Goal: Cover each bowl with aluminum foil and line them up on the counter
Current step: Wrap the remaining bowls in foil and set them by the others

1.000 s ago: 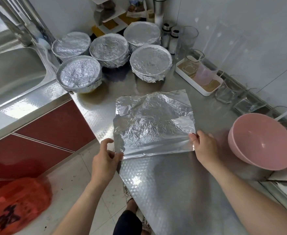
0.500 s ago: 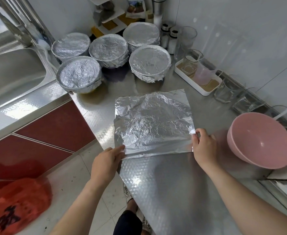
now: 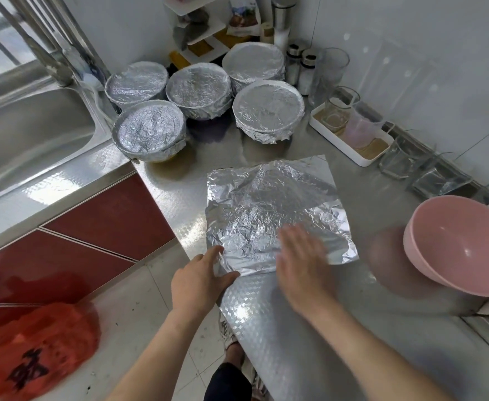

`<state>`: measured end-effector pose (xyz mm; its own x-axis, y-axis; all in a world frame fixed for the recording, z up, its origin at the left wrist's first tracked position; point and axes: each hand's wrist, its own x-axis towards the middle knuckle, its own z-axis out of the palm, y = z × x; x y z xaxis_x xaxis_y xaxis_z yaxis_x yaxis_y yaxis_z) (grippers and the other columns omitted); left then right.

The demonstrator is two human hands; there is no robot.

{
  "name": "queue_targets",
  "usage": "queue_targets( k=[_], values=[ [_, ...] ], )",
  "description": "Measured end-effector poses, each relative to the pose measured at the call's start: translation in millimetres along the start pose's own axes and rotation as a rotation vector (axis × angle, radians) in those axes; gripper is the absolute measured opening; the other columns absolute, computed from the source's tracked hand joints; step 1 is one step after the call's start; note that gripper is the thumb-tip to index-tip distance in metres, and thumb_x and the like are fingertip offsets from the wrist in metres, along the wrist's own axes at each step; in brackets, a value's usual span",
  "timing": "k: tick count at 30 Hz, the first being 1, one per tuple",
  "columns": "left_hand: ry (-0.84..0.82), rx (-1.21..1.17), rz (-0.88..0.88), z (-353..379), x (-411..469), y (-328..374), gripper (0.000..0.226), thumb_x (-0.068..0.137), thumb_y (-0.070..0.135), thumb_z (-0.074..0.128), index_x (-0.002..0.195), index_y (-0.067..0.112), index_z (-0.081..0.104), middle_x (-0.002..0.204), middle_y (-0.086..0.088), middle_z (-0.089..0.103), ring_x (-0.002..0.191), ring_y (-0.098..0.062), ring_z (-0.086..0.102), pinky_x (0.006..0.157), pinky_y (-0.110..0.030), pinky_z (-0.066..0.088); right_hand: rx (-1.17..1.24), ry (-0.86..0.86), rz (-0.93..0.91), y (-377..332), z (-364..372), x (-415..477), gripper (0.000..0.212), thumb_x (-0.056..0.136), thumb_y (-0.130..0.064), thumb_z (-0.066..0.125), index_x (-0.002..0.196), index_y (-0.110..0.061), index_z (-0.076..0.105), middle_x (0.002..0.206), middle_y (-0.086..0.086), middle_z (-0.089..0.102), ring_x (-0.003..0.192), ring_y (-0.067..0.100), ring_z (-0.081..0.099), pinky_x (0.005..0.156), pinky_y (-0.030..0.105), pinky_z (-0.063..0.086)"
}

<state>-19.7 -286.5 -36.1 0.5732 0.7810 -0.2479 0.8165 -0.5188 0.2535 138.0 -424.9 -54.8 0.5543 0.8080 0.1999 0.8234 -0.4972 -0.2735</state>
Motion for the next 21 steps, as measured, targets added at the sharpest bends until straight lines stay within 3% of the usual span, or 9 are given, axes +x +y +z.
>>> queue_targets(
  k=[2, 6, 12, 21],
  values=[
    [0.008, -0.012, -0.009, 0.4, -0.4, 1.8, 0.062, 0.075, 0.073, 0.060, 0.128, 0.044, 0.046, 0.108, 0.008, 0.065, 0.092, -0.019, 0.066, 0.072, -0.031, 0.051, 0.004, -0.154, -0.144, -43.0, 17.4, -16.8, 0.055, 0.095, -0.038, 0.034, 0.141, -0.009, 0.044, 0.149, 0.005, 0.042, 0.140, 0.024, 0.035, 0.111, 0.044, 0.019],
    [0.011, -0.080, -0.052, 0.2, -2.0, 5.1, 0.058, 0.078, 0.067, 0.062, 0.129, 0.046, 0.045, 0.111, 0.010, 0.064, 0.096, -0.017, 0.065, 0.074, -0.031, 0.050, -0.032, -0.340, -0.191, -61.7, 37.7, -34.7, 0.067, 0.094, -0.053, 0.029, 0.139, -0.008, 0.047, 0.148, 0.006, 0.044, 0.139, 0.020, 0.037, 0.108, 0.041, 0.021],
    [-0.025, -0.162, -0.101, -0.7, -2.7, 5.0, 0.063, 0.076, 0.064, 0.067, 0.132, 0.044, 0.045, 0.119, 0.009, 0.061, 0.104, -0.018, 0.062, 0.076, -0.032, 0.049, -0.151, -0.382, -0.146, -7.9, 23.1, -41.6, 0.073, 0.098, -0.060, 0.022, 0.148, -0.008, 0.030, 0.156, 0.007, 0.026, 0.145, 0.018, 0.017, 0.111, 0.037, 0.016],
    [-0.024, -0.260, -0.139, 0.0, -3.4, 8.5, 0.058, 0.078, 0.054, 0.073, 0.129, 0.041, 0.049, 0.120, 0.006, 0.061, 0.104, -0.019, 0.060, 0.070, -0.028, 0.041, -0.219, -0.446, 0.034, 59.1, -11.5, -47.9, 0.080, 0.097, -0.061, 0.015, 0.147, -0.001, 0.031, 0.156, 0.013, 0.026, 0.145, 0.021, 0.014, 0.116, 0.033, 0.004]
  ],
)
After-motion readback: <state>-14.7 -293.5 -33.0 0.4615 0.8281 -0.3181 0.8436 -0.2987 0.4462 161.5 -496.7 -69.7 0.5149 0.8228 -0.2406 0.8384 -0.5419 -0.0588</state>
